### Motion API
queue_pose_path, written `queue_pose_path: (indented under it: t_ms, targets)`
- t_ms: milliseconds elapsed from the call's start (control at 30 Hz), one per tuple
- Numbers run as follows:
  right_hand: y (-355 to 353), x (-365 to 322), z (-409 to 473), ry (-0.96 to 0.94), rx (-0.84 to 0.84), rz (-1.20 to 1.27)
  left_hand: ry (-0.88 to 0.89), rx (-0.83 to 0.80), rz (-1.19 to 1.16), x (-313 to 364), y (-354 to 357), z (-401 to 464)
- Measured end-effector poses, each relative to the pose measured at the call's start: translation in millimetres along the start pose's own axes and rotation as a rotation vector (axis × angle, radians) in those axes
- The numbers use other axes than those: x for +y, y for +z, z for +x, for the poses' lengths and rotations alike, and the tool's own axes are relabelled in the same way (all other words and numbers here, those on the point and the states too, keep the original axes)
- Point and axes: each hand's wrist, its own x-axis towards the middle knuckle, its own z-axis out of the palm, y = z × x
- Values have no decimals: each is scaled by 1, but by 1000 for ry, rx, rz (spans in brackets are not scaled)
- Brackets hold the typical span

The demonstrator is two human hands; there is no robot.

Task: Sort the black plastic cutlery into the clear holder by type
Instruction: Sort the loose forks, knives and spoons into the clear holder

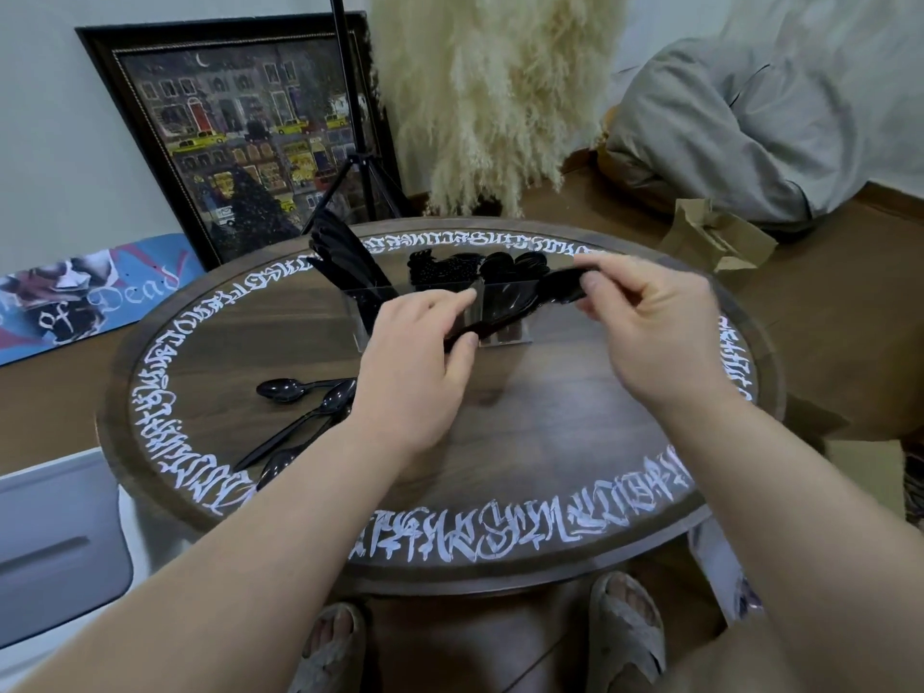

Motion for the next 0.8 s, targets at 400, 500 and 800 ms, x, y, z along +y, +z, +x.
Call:
queue_pose_path:
  t_ms: [400, 500, 800]
  targets:
    - [-20, 20, 86, -369, 234, -402, 107, -20, 261, 8, 0, 57]
    - [-4, 30, 99, -442, 154, -470, 107, -90, 350, 7, 7, 75]
    - [32, 52, 102, -310, -282, -581, 68, -135, 385, -6, 32, 83]
